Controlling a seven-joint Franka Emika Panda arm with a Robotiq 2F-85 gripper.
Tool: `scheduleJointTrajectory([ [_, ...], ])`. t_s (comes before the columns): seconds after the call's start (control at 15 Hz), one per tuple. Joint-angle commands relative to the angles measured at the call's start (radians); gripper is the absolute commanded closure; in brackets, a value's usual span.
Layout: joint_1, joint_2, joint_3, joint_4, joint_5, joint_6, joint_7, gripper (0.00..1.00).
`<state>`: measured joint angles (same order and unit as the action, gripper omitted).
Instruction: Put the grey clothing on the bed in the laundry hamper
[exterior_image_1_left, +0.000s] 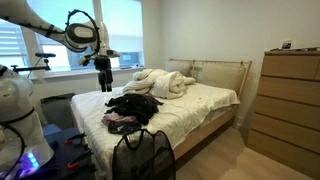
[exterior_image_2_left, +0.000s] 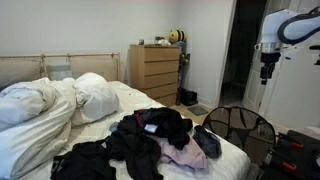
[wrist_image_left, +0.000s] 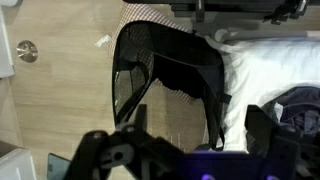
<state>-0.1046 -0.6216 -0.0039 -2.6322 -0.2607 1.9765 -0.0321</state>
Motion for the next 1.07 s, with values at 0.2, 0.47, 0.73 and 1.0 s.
scheduleJointTrajectory([
  [0.2,0.027,0.017,-0.013,0.005,0.003,-0.01,-0.023,0.0],
  [0.47,0.114,0.122,-0.033,0.001,0.046,0.055,-0.163,0.0],
  [0.73,0.18,0.293,-0.036,0.028,0.098,0.17,-0.281,0.0],
  [1.0,0.214,0.486,-0.011,0.072,0.139,0.295,-0.35,0.0],
])
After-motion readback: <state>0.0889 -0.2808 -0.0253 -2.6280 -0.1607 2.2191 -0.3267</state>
